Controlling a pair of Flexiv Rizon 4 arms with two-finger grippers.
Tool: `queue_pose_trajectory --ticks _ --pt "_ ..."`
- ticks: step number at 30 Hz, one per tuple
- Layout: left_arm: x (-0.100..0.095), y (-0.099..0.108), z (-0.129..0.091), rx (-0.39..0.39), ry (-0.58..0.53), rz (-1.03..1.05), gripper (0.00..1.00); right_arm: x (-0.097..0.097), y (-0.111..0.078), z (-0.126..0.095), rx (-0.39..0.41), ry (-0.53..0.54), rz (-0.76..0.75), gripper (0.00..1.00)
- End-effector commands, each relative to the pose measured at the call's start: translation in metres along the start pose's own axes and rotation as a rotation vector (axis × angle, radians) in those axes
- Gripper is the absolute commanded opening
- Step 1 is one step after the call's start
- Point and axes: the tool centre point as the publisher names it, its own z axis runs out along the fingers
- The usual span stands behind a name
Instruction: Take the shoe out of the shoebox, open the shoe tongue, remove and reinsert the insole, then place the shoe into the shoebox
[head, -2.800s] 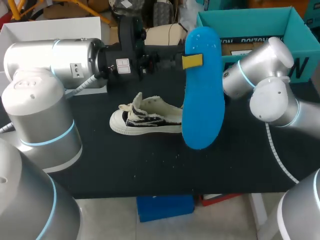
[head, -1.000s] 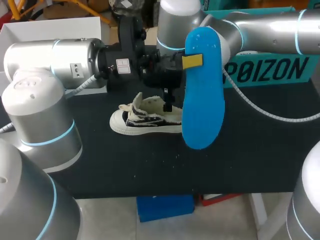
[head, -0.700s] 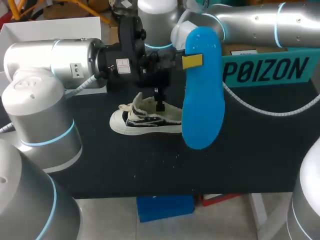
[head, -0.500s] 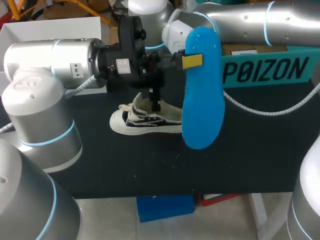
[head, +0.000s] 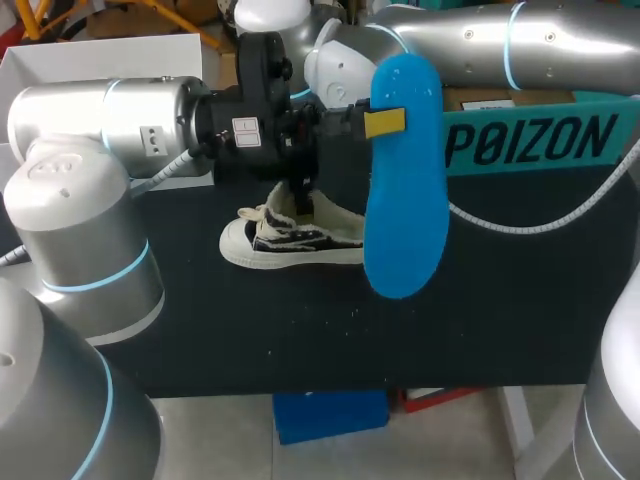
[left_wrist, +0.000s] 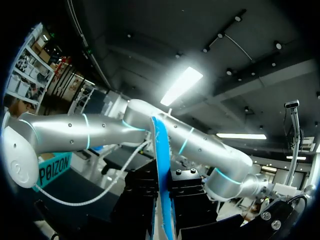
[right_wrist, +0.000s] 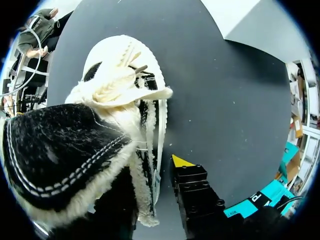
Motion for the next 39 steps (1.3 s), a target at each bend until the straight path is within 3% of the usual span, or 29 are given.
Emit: queue_pose_trajectory --ticks 1,16,20,22,27,32,39 --pt "0.0 0.001 0.002 0.0 -0.005 0.0 0.0 -0.002 0.001 0.0 0.002 0.001 0.0 0.0" --pt "0.0 0.001 0.002 0.0 -0.005 0.0 0.0 -0.001 -0.003 -0.005 0.022 0.006 0.048 0.0" --pt "0.0 0.001 0.002 0.0 -0.005 0.0 0.0 0.0 -0.02 -0.037 0.007 0.002 0.25 0.0" --pt "0.0 0.001 0.002 0.0 -0.005 0.0 0.0 -0.005 -0.035 -0.054 0.009 0.026 0.421 0.0" --pt "0.0 0.001 0.002 0.0 -0.005 0.0 0.0 -0.011 -0.067 -0.075 -0.016 0.044 0.802 0.0" --pt "0.0 0.001 0.002 0.0 -0.005 0.0 0.0 -0.009 -0.087 -0.07 -0.035 0.064 1.195 0.0" --pt "0.0 0.001 0.002 0.0 -0.005 0.0 0.0 -0.007 -0.091 -0.055 -0.057 0.032 1.582 0.0"
